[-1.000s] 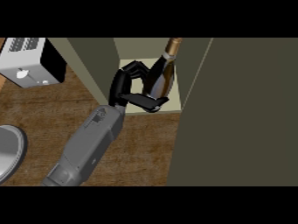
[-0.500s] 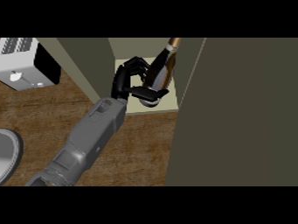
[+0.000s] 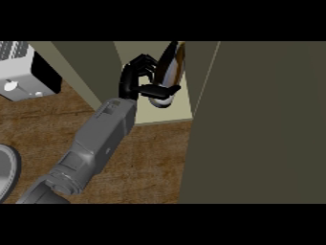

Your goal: Pick up the wine, place it into the cabinet and close the cabinet

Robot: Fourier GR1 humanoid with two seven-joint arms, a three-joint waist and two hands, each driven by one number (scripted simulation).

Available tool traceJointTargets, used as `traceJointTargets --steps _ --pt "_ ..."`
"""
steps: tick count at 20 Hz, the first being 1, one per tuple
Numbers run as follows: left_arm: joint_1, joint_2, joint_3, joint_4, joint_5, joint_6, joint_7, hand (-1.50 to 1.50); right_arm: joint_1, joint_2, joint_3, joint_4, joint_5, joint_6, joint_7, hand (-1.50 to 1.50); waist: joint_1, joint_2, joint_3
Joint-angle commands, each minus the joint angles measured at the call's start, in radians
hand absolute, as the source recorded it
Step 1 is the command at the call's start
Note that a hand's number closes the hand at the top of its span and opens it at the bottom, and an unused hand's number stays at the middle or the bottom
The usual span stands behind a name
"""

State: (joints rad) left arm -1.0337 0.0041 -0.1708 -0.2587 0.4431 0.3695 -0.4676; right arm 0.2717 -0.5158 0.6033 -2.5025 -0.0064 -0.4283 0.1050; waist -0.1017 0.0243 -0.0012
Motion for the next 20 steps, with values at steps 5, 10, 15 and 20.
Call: traceJointTargets --steps 5,10,15,20 --pt "-0.062 0.018 0.033 0.097 -0.011 0.041 -0.057 1.50 0.084 -0.017 0.021 -0.121 -0.053 0.026 -0.019 -1.50 -0.014 0.004 0.001" --pt "-0.080 0.039 0.020 0.141 -0.040 0.079 -0.086 -1.50 0.047 -0.016 -0.006 -0.131 -0.083 0.047 -0.006 -1.50 -0.017 0.014 0.000" --pt "-0.145 0.078 0.024 0.172 -0.048 0.101 -0.041 -1.50 0.052 -0.002 0.019 -0.123 -0.061 0.046 -0.014 -1.50 -0.023 0.015 -0.001" --pt "-0.130 0.095 0.017 0.193 -0.064 0.123 -0.078 -1.50 0.067 -0.002 0.011 -0.099 -0.070 0.061 -0.050 -1.50 -0.020 0.017 -0.001"
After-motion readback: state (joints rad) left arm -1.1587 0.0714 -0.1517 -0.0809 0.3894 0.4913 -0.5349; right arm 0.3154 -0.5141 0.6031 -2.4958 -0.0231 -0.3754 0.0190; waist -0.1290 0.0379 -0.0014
